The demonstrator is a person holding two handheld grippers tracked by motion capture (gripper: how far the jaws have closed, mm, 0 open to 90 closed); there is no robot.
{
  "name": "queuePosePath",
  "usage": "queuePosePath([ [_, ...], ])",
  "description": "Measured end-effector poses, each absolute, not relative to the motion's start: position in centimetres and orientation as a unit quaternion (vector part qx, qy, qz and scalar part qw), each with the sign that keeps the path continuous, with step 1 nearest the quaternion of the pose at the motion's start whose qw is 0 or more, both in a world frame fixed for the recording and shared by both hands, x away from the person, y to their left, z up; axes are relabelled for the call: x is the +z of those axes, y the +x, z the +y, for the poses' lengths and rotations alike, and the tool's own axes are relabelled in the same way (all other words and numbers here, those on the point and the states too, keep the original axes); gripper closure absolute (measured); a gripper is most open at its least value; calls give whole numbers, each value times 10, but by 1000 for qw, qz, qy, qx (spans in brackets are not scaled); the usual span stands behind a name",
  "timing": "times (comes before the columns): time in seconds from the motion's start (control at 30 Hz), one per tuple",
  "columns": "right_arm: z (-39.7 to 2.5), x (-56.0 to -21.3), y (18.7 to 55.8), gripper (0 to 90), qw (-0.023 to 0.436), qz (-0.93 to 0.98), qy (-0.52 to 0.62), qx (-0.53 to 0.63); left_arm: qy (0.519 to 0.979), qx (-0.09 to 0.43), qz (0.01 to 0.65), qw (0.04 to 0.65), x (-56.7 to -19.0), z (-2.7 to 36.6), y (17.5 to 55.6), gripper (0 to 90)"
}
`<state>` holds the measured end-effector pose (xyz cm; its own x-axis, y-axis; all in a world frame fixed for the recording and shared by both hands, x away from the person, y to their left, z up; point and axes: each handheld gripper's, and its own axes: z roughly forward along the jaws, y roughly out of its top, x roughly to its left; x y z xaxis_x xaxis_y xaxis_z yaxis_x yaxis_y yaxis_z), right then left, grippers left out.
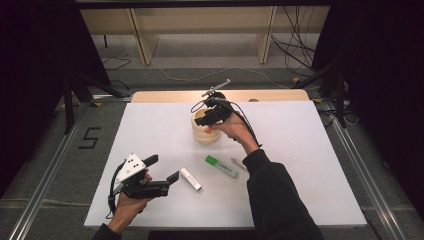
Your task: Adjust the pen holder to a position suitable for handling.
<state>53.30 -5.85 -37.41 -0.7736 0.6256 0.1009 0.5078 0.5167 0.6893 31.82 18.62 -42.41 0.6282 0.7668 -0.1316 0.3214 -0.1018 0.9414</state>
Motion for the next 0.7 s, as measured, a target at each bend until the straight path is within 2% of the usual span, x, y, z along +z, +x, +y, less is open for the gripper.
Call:
queuePosePath([
  [0.3,-74,-356,521,319,102,866,322,370,714,201,382,551,-424,186,318,67],
  [0.7,-98,-350,502,278,111,861,322,378,714,198,385,551,-424,187,319,67],
])
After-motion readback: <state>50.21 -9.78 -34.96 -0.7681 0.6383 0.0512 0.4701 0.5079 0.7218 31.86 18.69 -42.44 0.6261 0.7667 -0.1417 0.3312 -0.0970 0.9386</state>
